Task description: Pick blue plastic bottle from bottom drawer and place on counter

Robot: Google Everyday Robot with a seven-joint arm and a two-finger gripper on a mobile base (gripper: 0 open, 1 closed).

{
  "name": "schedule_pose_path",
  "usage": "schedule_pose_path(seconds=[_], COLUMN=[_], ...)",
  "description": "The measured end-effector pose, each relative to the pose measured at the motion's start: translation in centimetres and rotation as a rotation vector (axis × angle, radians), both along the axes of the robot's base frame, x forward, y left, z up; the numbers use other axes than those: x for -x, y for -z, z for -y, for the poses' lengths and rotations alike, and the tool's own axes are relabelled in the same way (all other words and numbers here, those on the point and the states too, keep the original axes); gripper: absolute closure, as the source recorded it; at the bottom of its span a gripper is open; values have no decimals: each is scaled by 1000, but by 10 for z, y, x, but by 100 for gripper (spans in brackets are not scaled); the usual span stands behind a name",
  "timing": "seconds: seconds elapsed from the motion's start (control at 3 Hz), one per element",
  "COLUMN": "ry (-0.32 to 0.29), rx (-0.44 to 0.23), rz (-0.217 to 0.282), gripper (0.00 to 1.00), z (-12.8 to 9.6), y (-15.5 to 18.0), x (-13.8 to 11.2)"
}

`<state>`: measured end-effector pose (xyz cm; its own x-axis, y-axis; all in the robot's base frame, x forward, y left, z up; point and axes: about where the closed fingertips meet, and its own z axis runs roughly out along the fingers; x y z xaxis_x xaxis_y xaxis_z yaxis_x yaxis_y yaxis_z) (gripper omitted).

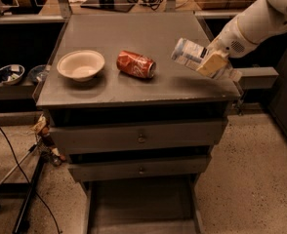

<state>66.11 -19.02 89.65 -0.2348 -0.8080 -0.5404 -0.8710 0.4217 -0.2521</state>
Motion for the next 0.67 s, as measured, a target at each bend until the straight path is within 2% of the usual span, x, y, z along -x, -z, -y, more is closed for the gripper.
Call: schedule_pose_path(seconds=[0.33,0.67], ry=[0,-10], rx=[7,18], rz=[-5,-24], gripper=[100,100], z=[-1,-9], y=[3,13], x=[-1,-13])
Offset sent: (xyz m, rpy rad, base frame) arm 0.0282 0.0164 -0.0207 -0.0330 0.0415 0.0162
